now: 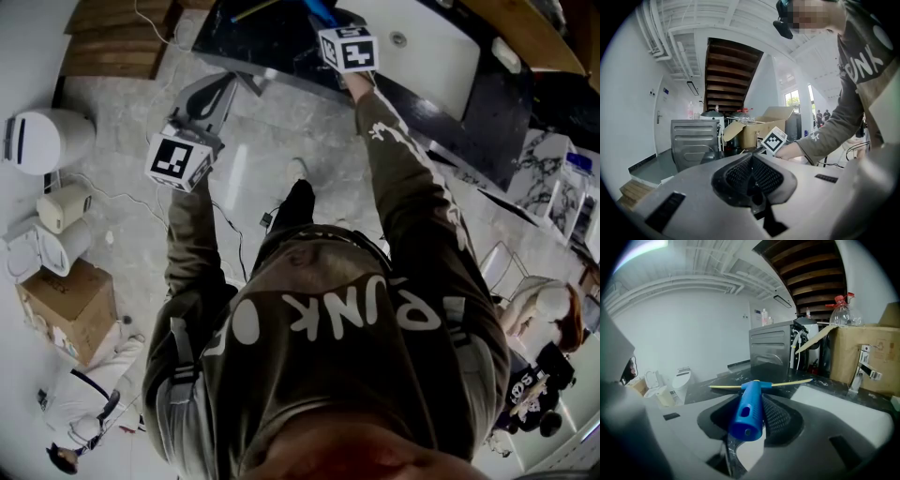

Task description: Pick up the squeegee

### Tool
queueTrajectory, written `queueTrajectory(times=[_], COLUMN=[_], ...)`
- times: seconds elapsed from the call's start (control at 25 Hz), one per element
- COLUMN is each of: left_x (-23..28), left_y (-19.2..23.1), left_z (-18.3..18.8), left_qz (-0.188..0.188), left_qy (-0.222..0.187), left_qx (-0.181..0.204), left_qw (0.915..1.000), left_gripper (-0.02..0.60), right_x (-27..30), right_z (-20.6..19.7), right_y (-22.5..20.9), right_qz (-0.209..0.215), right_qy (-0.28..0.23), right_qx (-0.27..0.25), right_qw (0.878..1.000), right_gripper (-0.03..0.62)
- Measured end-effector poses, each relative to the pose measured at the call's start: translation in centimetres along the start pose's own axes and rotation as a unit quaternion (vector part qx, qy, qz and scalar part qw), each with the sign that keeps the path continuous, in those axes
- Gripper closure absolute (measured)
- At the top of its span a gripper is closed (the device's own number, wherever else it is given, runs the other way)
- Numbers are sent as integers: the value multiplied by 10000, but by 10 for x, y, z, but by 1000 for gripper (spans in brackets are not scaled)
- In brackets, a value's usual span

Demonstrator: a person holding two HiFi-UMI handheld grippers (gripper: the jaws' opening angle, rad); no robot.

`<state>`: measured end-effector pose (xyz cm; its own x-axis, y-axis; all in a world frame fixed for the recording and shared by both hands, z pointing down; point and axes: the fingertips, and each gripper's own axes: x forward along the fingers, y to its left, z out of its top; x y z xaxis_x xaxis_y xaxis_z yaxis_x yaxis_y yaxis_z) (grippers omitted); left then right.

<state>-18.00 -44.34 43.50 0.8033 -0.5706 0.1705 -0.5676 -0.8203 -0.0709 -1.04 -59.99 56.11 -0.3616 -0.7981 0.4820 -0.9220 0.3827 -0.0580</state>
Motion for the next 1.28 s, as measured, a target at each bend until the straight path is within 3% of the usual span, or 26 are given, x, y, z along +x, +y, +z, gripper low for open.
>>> queueTrajectory(times=[1.28], left_x=[-34], left_y=[-126], left_z=[51], left_qz=[-9], left_qy=[-175], left_qx=[475], left_qw=[9987], left_gripper=[580], right_x=[-146], right_z=[20], right_y=[17], right_qz=[109], right_qy=[-818], right_qx=[-362], right_qw=[9959], right_gripper=[436])
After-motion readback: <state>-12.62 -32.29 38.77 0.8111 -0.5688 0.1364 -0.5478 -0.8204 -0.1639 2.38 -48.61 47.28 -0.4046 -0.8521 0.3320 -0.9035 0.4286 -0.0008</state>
